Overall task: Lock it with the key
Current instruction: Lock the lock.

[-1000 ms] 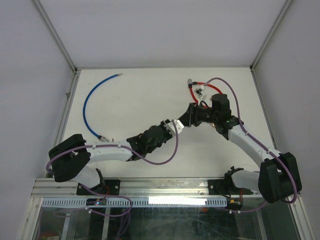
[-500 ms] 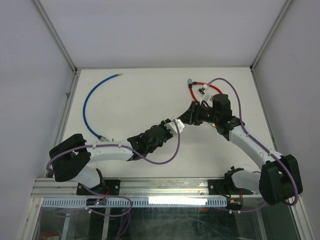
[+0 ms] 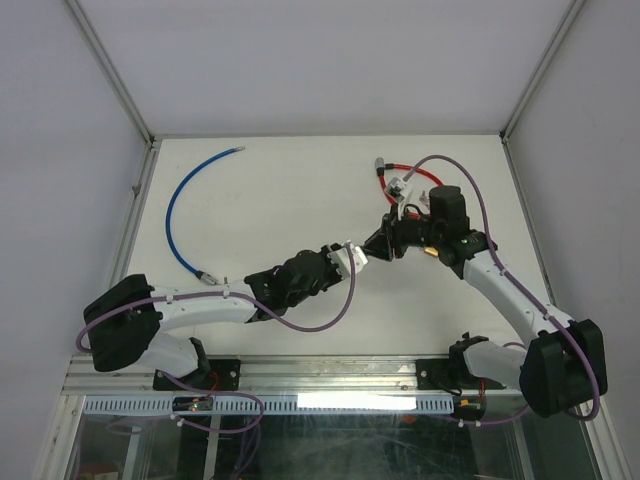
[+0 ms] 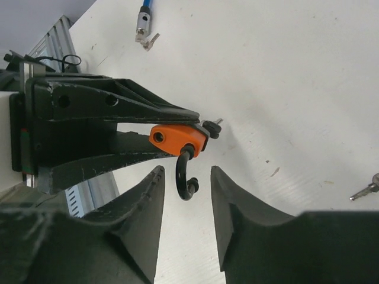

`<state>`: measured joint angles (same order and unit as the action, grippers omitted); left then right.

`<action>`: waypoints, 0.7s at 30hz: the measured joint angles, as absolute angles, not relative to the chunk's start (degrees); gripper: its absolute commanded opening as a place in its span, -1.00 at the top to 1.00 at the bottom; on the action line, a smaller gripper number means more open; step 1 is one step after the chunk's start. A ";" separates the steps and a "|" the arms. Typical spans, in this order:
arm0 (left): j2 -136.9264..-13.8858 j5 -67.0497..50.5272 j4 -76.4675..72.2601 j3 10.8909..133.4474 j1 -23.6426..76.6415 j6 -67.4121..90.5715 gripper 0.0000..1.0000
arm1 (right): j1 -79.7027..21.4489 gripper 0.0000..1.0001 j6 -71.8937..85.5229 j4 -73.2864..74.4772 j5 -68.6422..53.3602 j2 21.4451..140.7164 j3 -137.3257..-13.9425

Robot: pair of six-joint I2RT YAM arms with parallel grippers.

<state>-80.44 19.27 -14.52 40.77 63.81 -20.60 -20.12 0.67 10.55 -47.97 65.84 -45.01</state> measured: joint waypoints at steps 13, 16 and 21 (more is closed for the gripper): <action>-78.61 14.50 -11.99 40.77 63.81 -20.43 1.00 | -19.66 0.53 -8.75 15.31 -52.71 66.04 -45.47; -78.48 14.35 -11.35 40.77 63.81 -20.43 1.00 | -19.66 0.58 -9.96 16.12 -52.73 65.95 -45.69; -78.43 14.09 -11.05 40.77 63.81 -20.43 1.00 | -19.66 0.58 -11.49 17.91 -52.75 65.95 -46.22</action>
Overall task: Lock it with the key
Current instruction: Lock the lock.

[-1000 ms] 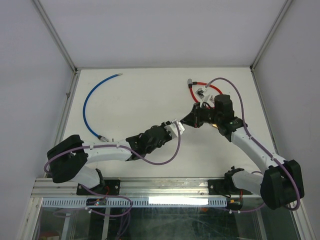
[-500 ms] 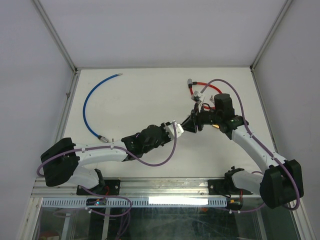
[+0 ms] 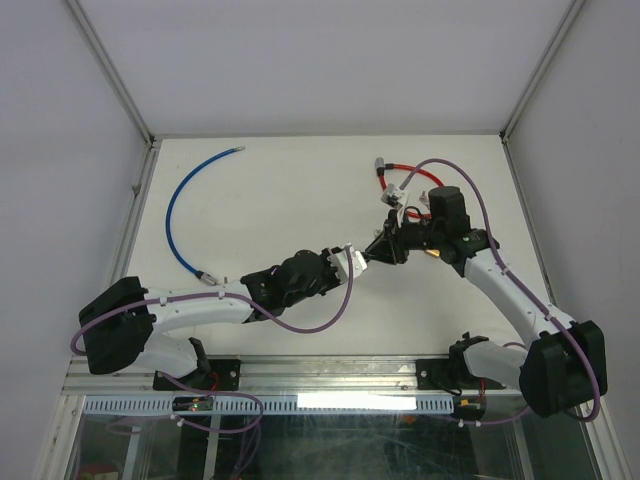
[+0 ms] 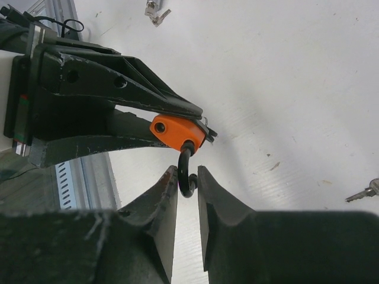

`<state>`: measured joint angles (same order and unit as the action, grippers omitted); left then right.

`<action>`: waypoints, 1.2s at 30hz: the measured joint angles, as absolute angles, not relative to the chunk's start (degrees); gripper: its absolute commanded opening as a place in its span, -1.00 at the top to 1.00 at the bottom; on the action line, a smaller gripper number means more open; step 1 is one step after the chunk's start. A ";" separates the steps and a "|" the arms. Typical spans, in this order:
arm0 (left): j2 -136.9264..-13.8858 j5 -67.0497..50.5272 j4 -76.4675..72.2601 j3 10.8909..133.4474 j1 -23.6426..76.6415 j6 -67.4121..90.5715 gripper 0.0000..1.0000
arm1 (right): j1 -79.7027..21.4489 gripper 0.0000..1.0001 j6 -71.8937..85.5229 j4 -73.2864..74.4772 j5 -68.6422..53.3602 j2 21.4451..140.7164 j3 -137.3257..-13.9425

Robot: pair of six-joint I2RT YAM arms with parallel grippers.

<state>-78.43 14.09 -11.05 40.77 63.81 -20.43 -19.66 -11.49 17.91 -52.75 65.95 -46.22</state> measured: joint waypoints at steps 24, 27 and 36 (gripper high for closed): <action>-78.08 13.21 -8.32 40.77 63.81 -20.38 1.00 | -21.37 0.88 -18.79 23.09 -51.64 67.26 -47.94; -78.08 13.13 -8.25 40.77 63.81 -20.38 1.00 | -21.43 0.75 -19.68 23.44 -51.66 67.31 -48.01; -78.08 12.95 -8.03 40.77 63.81 -20.40 1.00 | -21.61 0.62 -20.56 23.90 -51.62 67.83 -48.01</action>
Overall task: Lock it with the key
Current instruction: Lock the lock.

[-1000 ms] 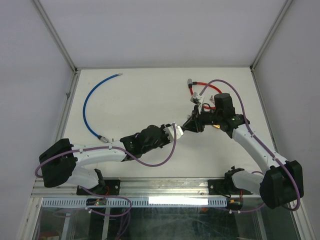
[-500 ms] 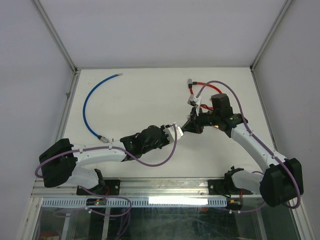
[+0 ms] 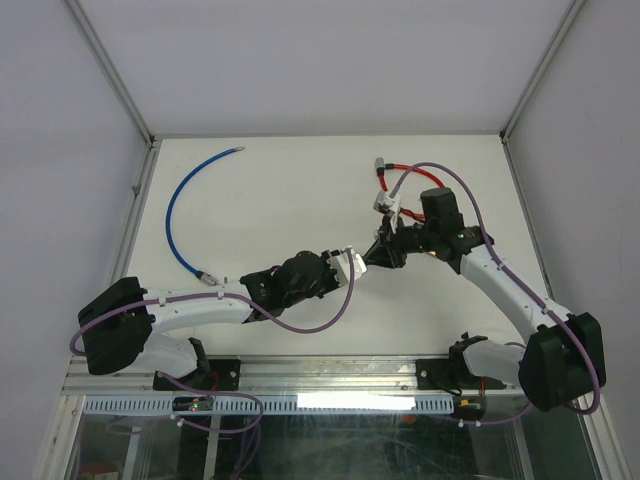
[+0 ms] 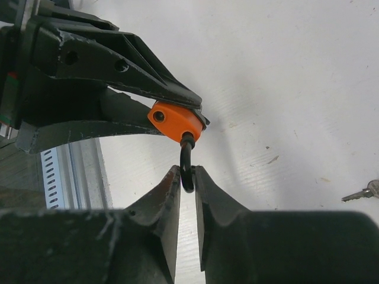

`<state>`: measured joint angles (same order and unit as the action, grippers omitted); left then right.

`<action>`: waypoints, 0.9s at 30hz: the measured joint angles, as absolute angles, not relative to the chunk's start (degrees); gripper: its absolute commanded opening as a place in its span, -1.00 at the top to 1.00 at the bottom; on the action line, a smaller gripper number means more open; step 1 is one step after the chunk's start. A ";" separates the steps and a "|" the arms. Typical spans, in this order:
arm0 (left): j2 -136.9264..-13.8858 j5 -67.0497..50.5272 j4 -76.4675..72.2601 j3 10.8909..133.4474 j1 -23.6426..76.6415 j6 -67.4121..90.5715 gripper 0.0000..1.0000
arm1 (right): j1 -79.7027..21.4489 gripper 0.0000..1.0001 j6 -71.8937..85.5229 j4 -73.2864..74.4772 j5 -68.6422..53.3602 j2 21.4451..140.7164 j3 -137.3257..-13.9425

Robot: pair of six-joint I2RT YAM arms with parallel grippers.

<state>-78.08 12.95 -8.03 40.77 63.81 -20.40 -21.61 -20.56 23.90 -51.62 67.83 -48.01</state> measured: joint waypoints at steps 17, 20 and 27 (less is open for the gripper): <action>-77.56 11.53 -7.27 40.77 63.72 -20.03 0.41 | -21.89 1.00 -21.34 24.93 -52.36 68.31 -48.34; -76.09 8.58 -6.85 40.05 62.78 -18.70 -0.10 | -21.32 1.00 -21.39 25.43 -53.71 68.31 -48.34; -62.02 -5.15 -17.89 28.77 52.05 -9.17 -0.75 | -18.85 1.00 -20.80 25.10 -55.44 68.16 -48.31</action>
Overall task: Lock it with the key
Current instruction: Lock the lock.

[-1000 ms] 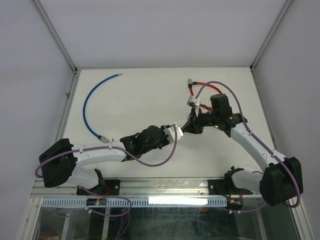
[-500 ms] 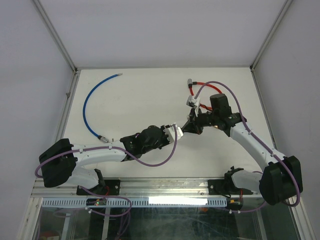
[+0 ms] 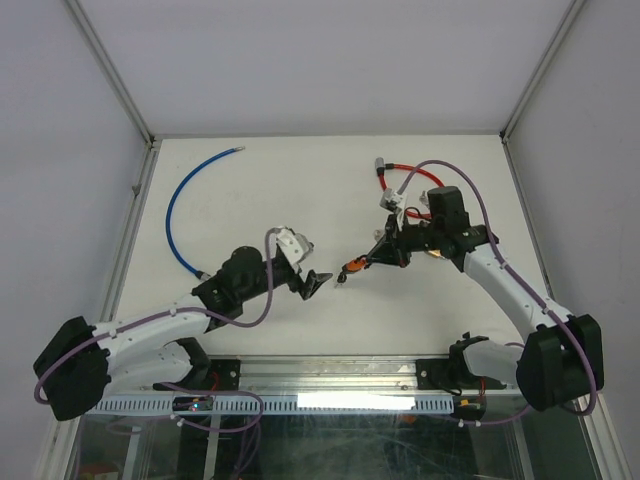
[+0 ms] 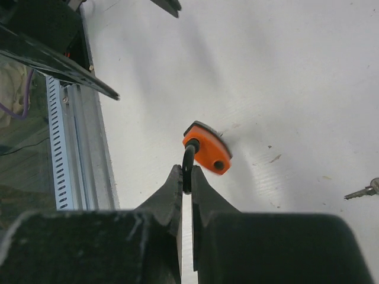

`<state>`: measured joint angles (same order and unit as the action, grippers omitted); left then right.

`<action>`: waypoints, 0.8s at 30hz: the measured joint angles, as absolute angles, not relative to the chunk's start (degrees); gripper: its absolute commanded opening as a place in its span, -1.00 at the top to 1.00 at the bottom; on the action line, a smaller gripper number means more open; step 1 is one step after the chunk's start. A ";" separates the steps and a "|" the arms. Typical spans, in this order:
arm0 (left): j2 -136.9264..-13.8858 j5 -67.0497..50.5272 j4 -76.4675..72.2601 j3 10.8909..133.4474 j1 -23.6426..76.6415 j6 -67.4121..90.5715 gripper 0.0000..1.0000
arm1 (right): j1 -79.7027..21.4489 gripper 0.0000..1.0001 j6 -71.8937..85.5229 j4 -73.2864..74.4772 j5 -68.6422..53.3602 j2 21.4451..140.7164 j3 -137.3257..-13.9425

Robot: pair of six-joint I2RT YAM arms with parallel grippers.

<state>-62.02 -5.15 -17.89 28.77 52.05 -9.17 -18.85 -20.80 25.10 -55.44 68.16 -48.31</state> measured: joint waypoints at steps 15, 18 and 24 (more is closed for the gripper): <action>-54.57 -18.37 -37.17 17.08 49.43 -2.76 -0.84 | -16.78 1.00 -19.14 16.40 -66.54 62.78 -43.27; -57.49 -19.86 -40.84 16.23 49.43 -4.99 -0.80 | -16.71 1.00 -19.14 14.83 -69.06 62.17 -42.78; -65.91 -22.70 -43.31 17.54 49.43 -7.46 -0.47 | -16.69 1.00 -19.20 13.21 -71.33 62.17 -42.28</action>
